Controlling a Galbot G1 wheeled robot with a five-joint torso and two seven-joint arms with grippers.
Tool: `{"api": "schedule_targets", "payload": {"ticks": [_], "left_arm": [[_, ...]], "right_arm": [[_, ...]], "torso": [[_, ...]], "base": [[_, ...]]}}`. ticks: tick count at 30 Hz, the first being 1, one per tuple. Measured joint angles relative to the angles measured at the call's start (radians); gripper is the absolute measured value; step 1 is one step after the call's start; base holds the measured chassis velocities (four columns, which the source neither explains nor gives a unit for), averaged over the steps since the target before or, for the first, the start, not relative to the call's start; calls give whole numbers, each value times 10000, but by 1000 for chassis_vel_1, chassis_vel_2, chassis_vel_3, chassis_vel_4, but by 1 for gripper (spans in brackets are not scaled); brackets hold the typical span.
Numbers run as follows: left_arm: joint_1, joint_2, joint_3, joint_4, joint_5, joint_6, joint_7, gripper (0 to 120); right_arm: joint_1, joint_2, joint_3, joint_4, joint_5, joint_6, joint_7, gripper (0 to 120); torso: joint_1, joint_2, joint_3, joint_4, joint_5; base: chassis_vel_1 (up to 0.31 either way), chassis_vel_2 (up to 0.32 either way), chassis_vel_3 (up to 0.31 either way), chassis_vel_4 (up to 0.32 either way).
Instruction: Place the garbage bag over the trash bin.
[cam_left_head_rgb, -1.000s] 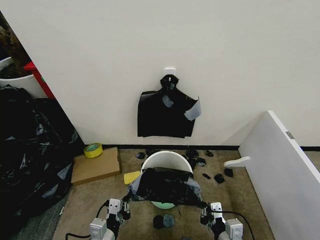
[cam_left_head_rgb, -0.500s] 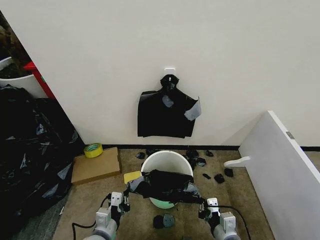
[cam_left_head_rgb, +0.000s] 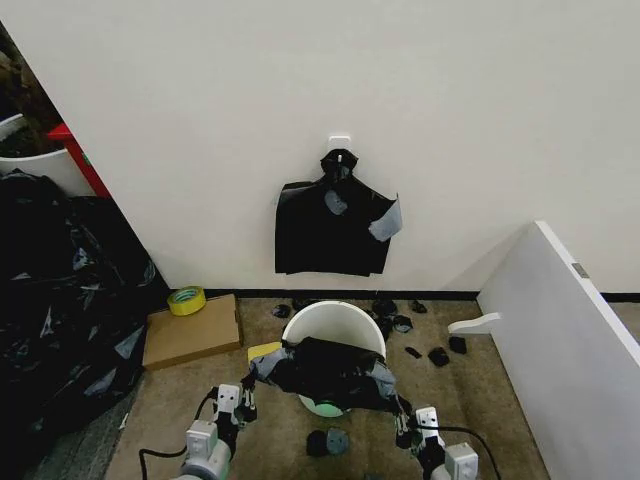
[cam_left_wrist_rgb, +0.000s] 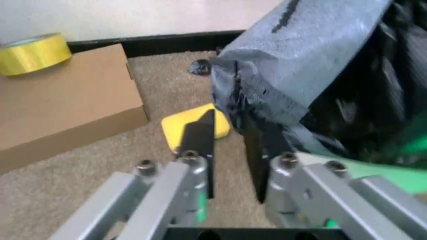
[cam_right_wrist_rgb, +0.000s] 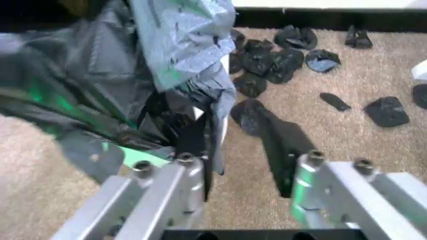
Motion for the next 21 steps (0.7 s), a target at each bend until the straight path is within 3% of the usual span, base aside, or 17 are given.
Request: {"api": "schedule_targets", "payload": {"ticks": [3, 5, 10, 14, 18, 21], "left_arm": [[314, 231, -63, -95, 113, -176, 126, 34], [380, 275, -74, -110, 113, -265, 172, 36], [870, 510, -223, 47, 67, -2073, 940, 60], [1098, 531, -277, 51, 154, -2721, 1230, 74], [1173, 533, -283, -36, 214, -2885, 1309, 84], [1183, 522, -282, -72, 443, -2965, 1352, 97]], "right_arm": [[-325, -52, 108, 26, -244, 706, -246, 39], [-395, -59, 140, 26, -289, 900, -316, 41], [-714, -77, 359, -173, -576, 2561, -864, 65], [-814, -71, 488, -339, -934, 3268, -1268, 78], [-851, -67, 656, -616, -1362, 3923, -1821, 89], [-738, -19, 1078, -1277, -2005, 5223, -3128, 98]], "torso": [[0, 0, 0, 1, 0], [0, 0, 0, 0, 0], [0, 0, 0, 0, 0], [-1, 0, 0, 1, 0], [-1, 0, -1, -1, 0], [-1, 0, 0, 1, 0]], "base": [[0, 0, 0, 0], [0, 0, 0, 0], [0, 0, 0, 0], [0, 0, 0, 0], [0, 0, 0, 0], [0, 0, 0, 0]]}}
